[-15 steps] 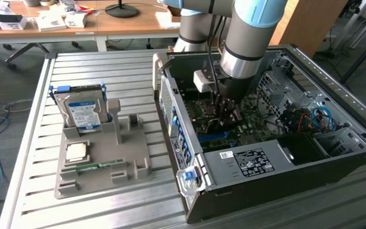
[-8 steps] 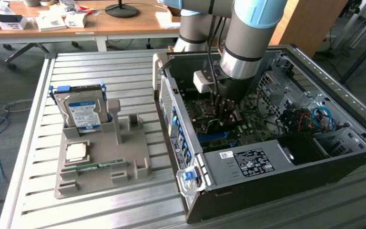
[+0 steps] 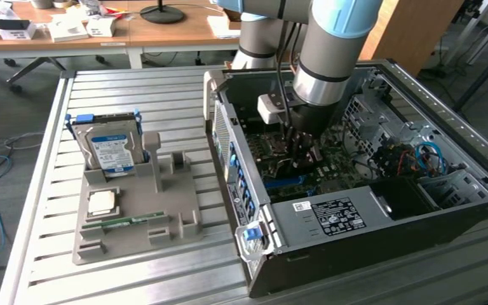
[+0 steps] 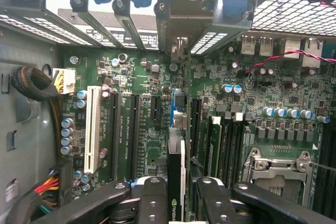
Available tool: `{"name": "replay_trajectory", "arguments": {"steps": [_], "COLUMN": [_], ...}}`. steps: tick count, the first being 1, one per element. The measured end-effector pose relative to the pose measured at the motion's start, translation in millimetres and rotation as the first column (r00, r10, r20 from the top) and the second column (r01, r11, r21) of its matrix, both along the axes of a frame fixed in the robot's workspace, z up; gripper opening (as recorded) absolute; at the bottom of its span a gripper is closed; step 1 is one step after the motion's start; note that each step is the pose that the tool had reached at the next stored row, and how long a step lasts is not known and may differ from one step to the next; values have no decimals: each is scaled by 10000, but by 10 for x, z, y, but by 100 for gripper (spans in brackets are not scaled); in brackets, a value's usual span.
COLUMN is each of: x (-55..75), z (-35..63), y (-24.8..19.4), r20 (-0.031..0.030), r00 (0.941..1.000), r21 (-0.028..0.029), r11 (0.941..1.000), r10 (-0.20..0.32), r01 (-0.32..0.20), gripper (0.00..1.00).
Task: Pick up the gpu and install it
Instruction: 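Insert the gpu into the slot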
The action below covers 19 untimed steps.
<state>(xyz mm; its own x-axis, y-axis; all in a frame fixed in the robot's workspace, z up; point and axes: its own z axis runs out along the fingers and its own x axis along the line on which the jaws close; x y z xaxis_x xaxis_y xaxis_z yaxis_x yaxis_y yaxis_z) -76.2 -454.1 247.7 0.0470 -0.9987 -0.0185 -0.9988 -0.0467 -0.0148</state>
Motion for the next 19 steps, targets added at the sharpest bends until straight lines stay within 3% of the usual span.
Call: {"name": "replay_trajectory", "arguments": {"steps": [19], "x": [-2], "z": [-7], "y": [-3], "r20": [6], "r00": [10000], "r21": [1], "r11": [10000], "r10": [-22], "r01": [22], "gripper": [26]}}
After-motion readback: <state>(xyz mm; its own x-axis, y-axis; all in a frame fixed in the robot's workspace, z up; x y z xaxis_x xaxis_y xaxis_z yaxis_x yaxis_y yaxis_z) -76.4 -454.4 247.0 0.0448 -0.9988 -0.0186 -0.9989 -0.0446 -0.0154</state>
